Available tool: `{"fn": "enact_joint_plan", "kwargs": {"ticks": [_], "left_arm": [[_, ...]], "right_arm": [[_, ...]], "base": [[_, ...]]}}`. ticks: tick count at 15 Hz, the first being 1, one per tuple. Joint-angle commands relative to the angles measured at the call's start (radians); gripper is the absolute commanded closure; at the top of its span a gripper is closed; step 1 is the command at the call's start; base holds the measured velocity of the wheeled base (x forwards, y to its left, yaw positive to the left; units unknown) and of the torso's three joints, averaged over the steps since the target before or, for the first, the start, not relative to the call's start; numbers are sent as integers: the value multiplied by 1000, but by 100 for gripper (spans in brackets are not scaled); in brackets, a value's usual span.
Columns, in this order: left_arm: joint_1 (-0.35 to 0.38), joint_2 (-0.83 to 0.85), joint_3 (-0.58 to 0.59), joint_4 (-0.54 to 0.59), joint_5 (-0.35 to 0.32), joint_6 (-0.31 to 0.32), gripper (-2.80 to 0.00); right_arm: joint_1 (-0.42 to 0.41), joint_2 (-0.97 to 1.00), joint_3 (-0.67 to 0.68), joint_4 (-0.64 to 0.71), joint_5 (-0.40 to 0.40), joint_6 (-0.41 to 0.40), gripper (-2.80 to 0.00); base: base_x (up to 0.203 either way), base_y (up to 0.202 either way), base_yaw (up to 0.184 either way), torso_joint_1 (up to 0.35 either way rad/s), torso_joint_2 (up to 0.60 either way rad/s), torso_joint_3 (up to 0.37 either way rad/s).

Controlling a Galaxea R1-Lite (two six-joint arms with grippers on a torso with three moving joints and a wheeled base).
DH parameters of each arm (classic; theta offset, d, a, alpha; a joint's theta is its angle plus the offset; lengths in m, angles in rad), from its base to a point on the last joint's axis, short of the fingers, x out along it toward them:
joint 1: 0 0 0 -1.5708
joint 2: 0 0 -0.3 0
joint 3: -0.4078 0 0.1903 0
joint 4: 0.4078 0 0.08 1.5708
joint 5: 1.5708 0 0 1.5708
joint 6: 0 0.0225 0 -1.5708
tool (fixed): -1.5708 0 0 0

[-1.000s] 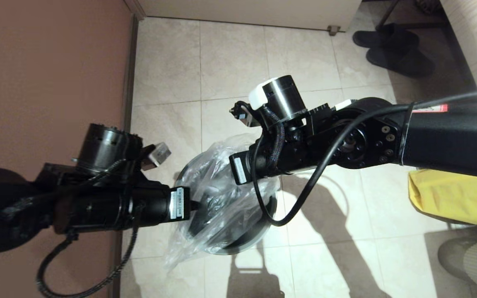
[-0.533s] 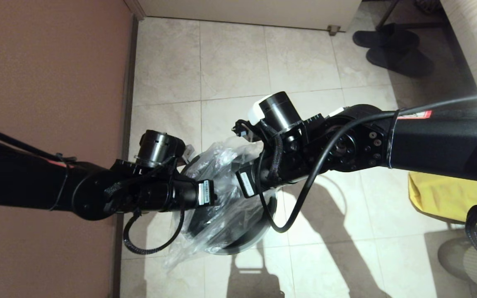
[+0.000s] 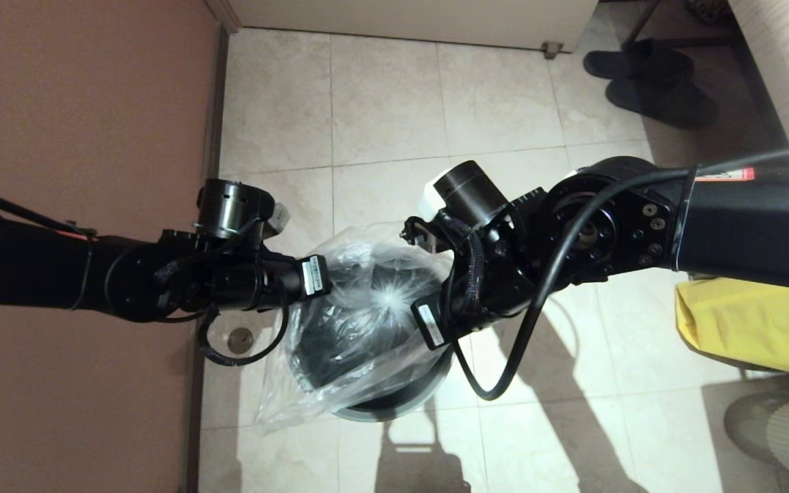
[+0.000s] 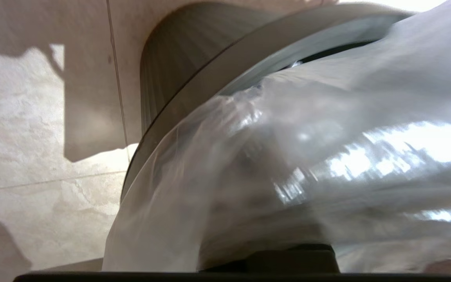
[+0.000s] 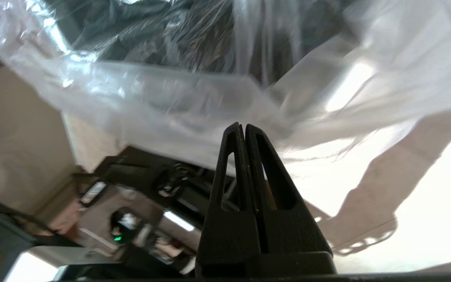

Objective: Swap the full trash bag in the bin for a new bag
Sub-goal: Put the new garbage bag on the trash can

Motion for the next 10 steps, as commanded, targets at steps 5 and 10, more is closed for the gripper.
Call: {"fn": "enact_joint_plan", "kwargs": {"ticks": [5, 10], "left_arm": [[11, -41, 2, -4, -1, -5, 0], [61, -4, -1, -14, -3, 0, 0]], "right_arm": [[30, 64, 9, 49, 7, 86, 0], [28, 111, 11, 51, 25, 107, 0]], "base": [[0, 0, 0, 0, 0, 0], [0, 0, 0, 0, 0, 0]]}}
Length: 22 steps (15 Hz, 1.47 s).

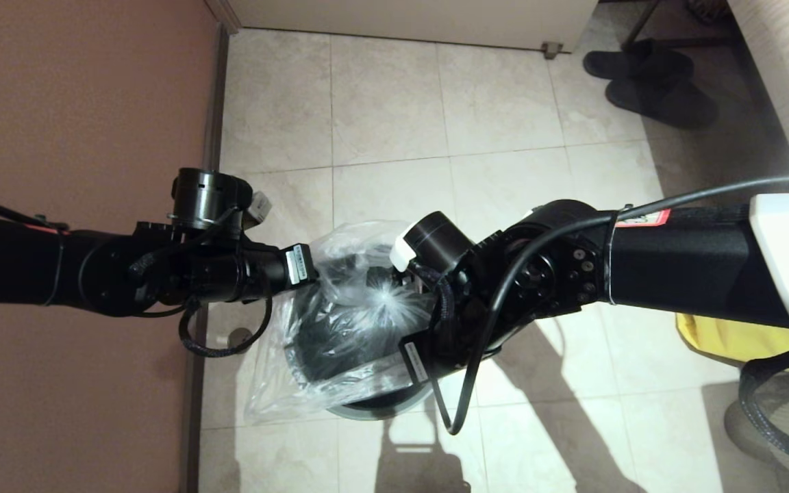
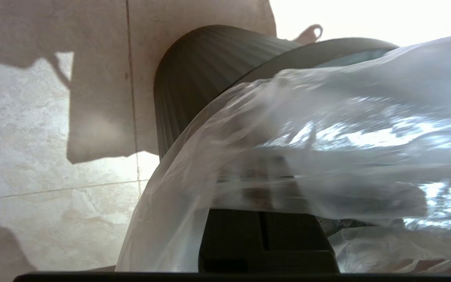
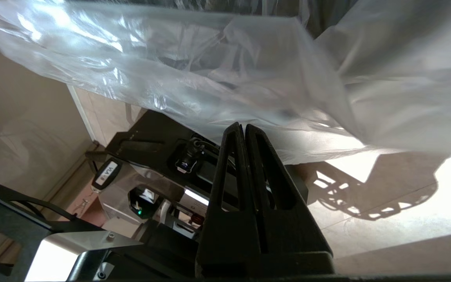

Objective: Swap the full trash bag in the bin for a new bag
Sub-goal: Put the new garbage bag on the trash can

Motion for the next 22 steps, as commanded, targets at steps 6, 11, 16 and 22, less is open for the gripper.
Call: {"fn": "enact_joint_plan", "kwargs": {"ticks": [6, 11, 16, 22], "left_arm": [[27, 11, -1, -1, -5, -3, 0], [17, -38, 7, 9, -9, -8, 0], [-15, -92, 58, 8, -2, -22, 0], [8, -57, 59, -7, 3, -19, 0]], "right_arm": [[-4, -21, 0, 42, 1, 25, 0], [-6, -4, 38, 56, 9, 63, 0], [3, -83, 43, 68, 32, 71, 0], [36, -135, 62, 77, 25, 118, 0]], "base": [[0, 0, 0, 0, 0, 0], [0, 0, 0, 0, 0, 0], [0, 0, 0, 0, 0, 0], [0, 0, 0, 0, 0, 0]]}}
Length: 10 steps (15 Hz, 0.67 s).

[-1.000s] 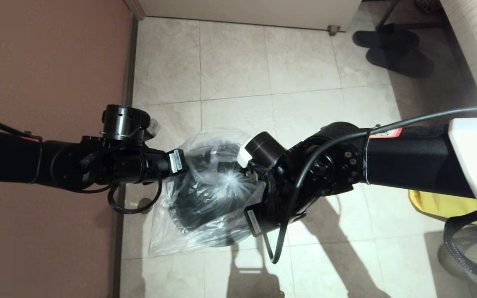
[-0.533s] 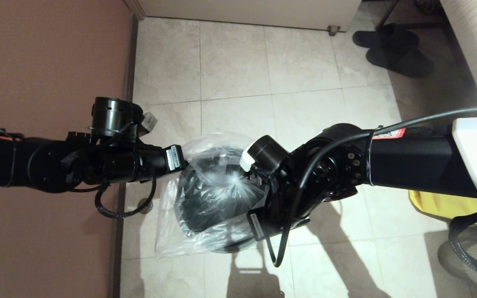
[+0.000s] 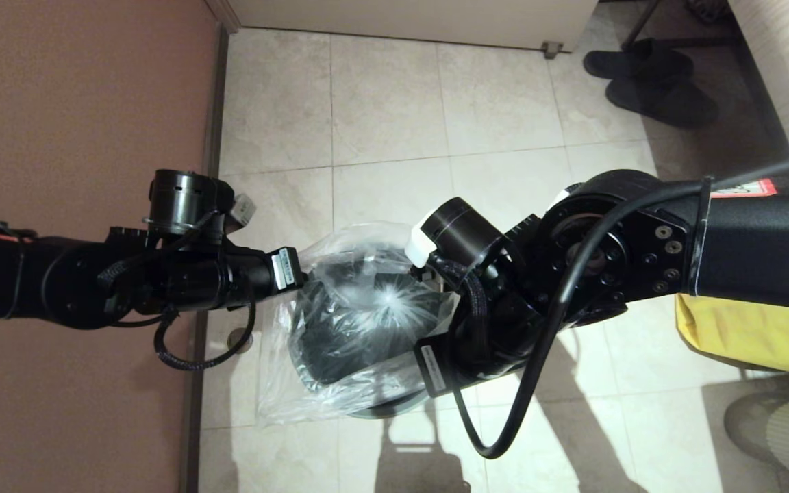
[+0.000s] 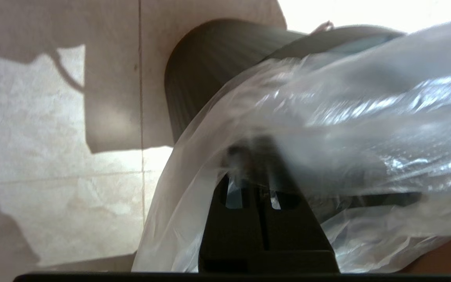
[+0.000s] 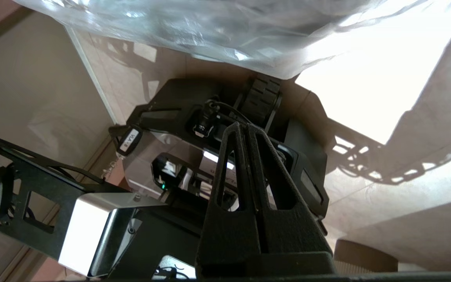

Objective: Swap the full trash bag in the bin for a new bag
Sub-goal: Put the new garbage bag on the trash can

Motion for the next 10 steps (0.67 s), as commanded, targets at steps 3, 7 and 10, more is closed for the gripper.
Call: {"fn": "enact_joint_plan", "kwargs": {"ticks": [3, 7, 10], "left_arm": [[9, 4, -33, -8, -3, -4, 0], [12, 23, -53, -10, -7, -5, 0], [23, 35, -69, -46, -9, -4, 0]], "right_arm": [[5, 5, -61, -112, 2, -20, 0], [2, 74, -94, -227, 4, -82, 0], [-10, 124, -94, -398, 5, -121, 0]], "base": [[0, 0, 0, 0, 0, 0], [0, 0, 0, 0, 0, 0], [0, 0, 0, 0, 0, 0]]}}
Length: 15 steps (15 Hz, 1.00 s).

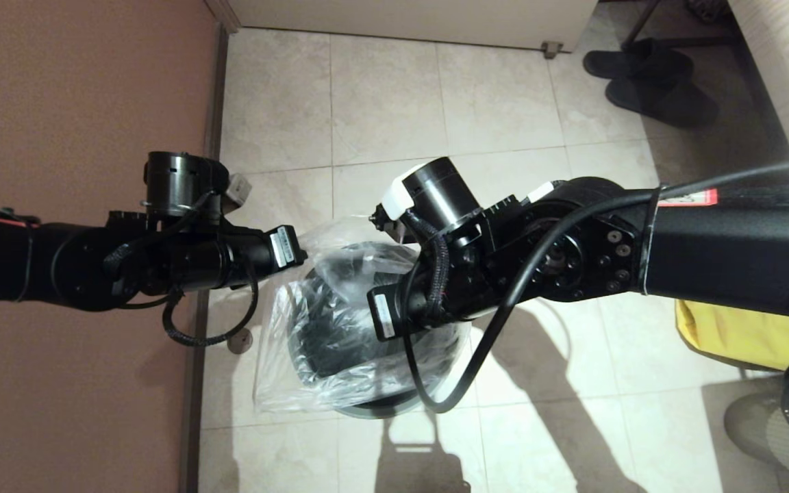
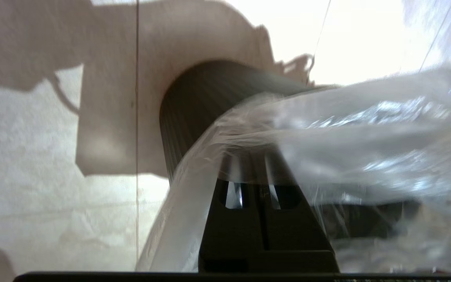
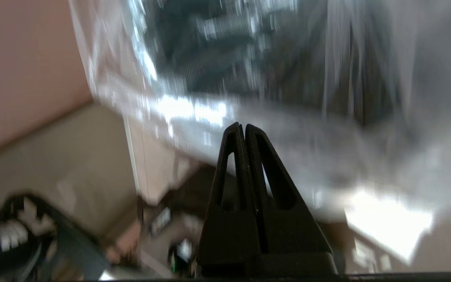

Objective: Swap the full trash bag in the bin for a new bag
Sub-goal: Put the new garbage bag on the trash can

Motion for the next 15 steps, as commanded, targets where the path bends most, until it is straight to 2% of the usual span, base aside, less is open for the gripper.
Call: {"fn": "enact_joint_plan", "kwargs": {"ticks": [1, 5, 7, 12, 15], "left_arm": [[7, 9, -5, -16, -1, -2, 0], [30, 16, -15, -20, -4, -1, 0], [41, 16, -13, -20, -6, -1, 0], [44, 39, -27, -22, -19, 1, 0], [45, 74, -33, -29, -18, 3, 0]], "right_arm": [[-10, 57, 0, -107, 0, -24, 0], [-53, 105, 0, -316, -4, -49, 0], [-81, 112, 0, -377, -6, -59, 0], [-127, 113, -3, -447, -6, -78, 0], [-127, 89, 3, -452, -6, -75, 0]], "base": [[0, 0, 0, 0, 0, 0], [0, 0, 0, 0, 0, 0], [0, 0, 0, 0, 0, 0], [0, 0, 0, 0, 0, 0], [0, 0, 0, 0, 0, 0]]}}
